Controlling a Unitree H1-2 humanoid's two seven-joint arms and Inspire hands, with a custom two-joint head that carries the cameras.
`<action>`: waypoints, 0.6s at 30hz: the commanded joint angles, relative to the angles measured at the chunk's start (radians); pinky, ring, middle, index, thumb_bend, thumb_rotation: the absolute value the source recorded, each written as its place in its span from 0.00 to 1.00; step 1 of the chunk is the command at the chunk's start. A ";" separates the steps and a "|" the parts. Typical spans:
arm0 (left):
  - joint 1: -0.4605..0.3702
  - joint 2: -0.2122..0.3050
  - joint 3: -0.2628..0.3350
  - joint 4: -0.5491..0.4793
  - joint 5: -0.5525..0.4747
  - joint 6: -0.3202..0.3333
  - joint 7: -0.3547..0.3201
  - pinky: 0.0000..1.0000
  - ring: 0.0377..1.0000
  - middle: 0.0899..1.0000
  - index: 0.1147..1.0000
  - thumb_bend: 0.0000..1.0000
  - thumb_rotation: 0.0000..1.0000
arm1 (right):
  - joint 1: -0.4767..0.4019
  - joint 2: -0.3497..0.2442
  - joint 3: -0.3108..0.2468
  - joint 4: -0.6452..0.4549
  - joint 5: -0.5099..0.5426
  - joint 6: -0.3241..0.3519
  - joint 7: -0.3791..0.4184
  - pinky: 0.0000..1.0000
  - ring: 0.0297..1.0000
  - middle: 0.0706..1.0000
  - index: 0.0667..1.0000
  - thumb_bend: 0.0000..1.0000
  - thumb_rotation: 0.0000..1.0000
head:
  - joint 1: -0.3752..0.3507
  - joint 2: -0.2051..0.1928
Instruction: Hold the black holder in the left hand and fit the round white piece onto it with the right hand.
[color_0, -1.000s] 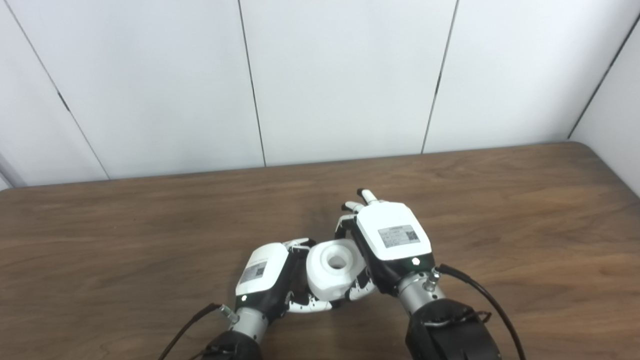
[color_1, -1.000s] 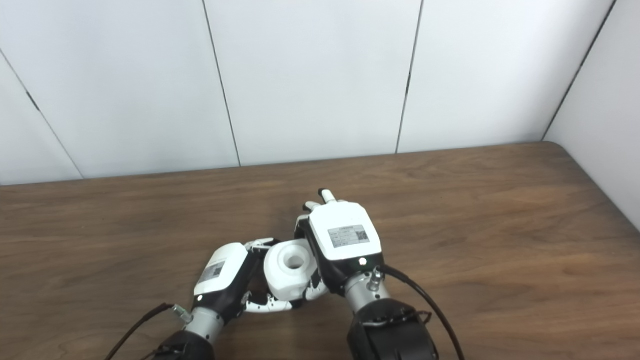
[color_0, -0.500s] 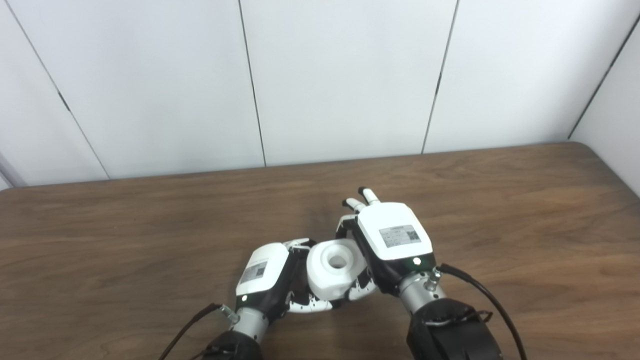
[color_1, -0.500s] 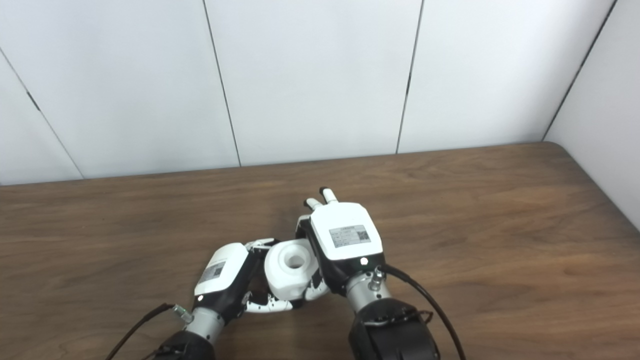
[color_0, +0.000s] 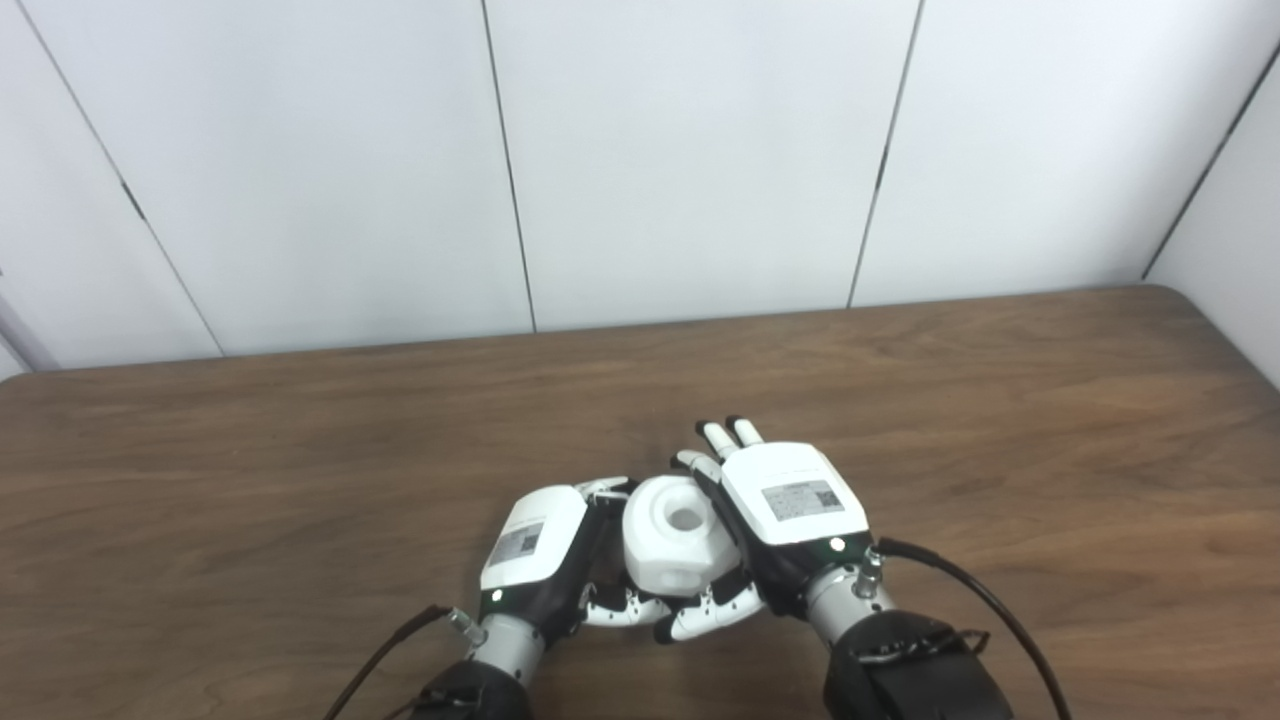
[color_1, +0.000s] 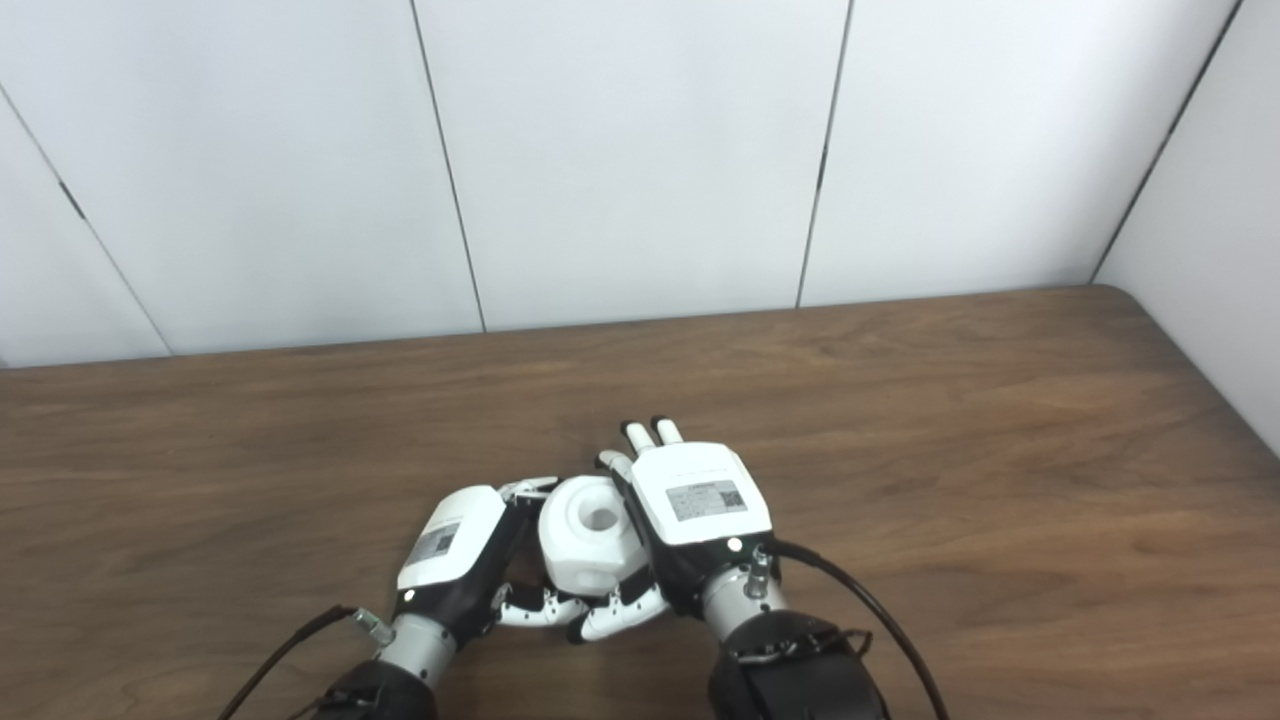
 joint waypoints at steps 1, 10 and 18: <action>0.003 -0.009 -0.014 0.028 -0.008 0.000 -0.017 0.79 0.85 0.82 0.41 0.52 0.04 | -0.015 0.010 0.000 -0.016 0.010 -0.015 0.023 0.75 1.00 0.98 0.85 1.00 0.52 | 0.000 0.001; -0.001 -0.006 -0.010 0.039 -0.012 -0.007 -0.015 0.78 0.84 0.82 0.41 0.52 0.04 | -0.030 0.016 -0.027 -0.051 0.065 -0.004 0.042 0.79 1.00 1.00 0.94 1.00 0.55 | -0.009 -0.005; -0.011 -0.008 -0.003 0.072 -0.017 -0.025 0.000 0.78 0.84 0.82 0.42 0.52 0.04 | -0.084 -0.005 -0.077 -0.164 0.169 -0.014 0.106 0.71 1.00 1.00 1.00 1.00 0.68 | -0.026 -0.021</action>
